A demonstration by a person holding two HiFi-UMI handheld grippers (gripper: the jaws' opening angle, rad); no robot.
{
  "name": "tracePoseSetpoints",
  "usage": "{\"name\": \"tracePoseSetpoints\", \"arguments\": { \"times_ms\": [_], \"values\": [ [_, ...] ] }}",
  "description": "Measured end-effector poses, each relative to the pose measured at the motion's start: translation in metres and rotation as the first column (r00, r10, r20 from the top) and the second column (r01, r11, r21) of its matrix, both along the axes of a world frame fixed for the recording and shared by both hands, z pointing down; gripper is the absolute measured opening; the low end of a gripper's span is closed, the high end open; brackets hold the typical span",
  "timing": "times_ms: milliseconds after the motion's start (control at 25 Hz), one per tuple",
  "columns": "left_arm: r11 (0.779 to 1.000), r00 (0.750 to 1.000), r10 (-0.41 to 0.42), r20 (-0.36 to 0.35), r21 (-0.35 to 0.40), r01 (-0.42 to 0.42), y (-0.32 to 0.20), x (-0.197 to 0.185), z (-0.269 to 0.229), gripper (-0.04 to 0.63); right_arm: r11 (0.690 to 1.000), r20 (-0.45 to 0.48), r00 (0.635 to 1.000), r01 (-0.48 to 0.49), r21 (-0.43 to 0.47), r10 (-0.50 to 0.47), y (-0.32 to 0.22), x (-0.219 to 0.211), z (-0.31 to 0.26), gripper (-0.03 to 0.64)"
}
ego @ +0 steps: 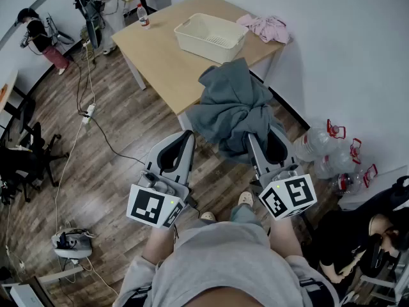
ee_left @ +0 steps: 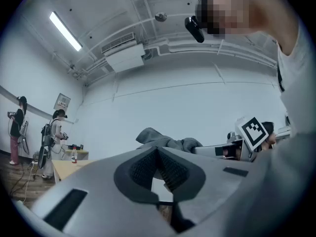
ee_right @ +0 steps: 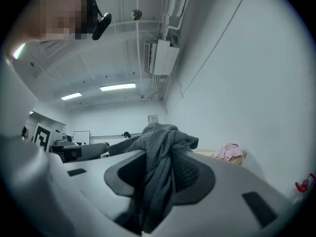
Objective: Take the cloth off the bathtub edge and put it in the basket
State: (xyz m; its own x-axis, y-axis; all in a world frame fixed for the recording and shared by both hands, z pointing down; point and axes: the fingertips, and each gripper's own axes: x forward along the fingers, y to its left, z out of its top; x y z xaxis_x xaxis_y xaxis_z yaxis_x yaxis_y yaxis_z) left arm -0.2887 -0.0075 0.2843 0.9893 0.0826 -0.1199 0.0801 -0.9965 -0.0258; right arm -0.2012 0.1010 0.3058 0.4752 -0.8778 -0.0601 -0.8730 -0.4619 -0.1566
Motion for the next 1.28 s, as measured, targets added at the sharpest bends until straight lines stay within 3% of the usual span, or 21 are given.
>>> {"name": "tracePoseSetpoints", "arguments": {
  "times_ms": [720,1280],
  "values": [
    [1.000,1.000,-0.003,-0.015,-0.017,0.003,0.009,-0.014,0.002,-0.004,1.000,-0.026,1.000,0.004,-0.009,-0.005,0.008,-0.017,-0.001,0.147],
    [0.995,0.995,-0.093,-0.023,-0.020,0.093,0.023,0.051,-0.004,-0.004,0.996,-0.016,0.996,0.089,0.026,-0.089,0.020,0.062,-0.008,0.147]
  ]
}}
